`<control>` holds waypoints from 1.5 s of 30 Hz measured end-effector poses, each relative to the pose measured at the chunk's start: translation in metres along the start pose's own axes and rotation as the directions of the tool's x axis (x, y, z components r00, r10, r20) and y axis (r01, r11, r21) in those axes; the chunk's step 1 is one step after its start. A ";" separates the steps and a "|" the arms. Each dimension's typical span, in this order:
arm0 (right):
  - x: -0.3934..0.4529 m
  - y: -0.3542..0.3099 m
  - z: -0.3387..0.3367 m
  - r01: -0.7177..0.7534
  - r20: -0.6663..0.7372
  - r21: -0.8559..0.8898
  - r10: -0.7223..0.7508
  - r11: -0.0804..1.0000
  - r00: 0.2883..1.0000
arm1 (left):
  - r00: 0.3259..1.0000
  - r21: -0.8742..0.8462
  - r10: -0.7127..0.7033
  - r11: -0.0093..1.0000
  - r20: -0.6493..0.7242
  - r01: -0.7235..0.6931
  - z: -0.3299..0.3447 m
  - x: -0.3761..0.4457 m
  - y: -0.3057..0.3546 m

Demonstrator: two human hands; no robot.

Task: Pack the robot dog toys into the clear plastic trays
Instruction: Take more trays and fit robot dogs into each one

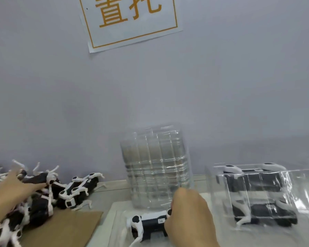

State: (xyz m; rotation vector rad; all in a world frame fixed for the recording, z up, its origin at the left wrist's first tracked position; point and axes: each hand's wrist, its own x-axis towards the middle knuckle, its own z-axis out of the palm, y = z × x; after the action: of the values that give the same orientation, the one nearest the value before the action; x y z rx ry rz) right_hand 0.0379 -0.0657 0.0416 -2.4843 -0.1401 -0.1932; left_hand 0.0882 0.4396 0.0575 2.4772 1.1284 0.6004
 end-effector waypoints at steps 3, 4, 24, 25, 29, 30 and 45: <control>-0.001 -0.001 0.001 0.006 0.005 -0.006 -0.006 1.000 1.000 | 0.996 -0.006 0.056 0.998 -0.066 -0.057 -0.003 -0.015 0.006; -0.001 -0.002 0.001 0.009 -0.002 -0.006 -0.009 1.000 1.000 | 0.992 0.017 0.086 0.996 -0.096 -0.084 -0.005 -0.031 0.014; -0.006 -0.010 -0.005 0.005 0.092 -0.094 0.003 0.996 0.996 | 0.951 0.186 0.294 0.944 -0.095 -0.274 -0.057 -0.095 0.030; -0.005 -0.010 -0.005 0.003 0.093 -0.096 0.006 0.995 0.996 | 0.968 0.272 0.249 0.933 -0.021 -0.234 -0.056 -0.085 0.026; -0.002 -0.010 -0.004 -0.004 0.108 -0.088 0.013 0.996 0.994 | 0.940 0.212 0.141 0.954 0.310 -0.213 -0.040 -0.078 0.049; -0.002 -0.009 -0.003 -0.006 0.109 -0.082 0.014 0.997 0.994 | 0.919 0.244 0.157 0.936 0.361 -0.256 -0.035 -0.083 0.058; 0.000 -0.004 -0.006 0.066 0.186 -0.101 -0.046 0.993 0.981 | 0.797 -0.047 0.554 0.827 0.242 -0.560 0.002 -0.211 0.132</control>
State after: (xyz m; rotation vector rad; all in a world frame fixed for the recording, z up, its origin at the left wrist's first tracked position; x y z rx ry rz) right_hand 0.0364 -0.0667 0.0486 -2.6040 -0.2845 0.0055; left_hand 0.0465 0.1950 0.0706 2.8129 0.2934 0.4018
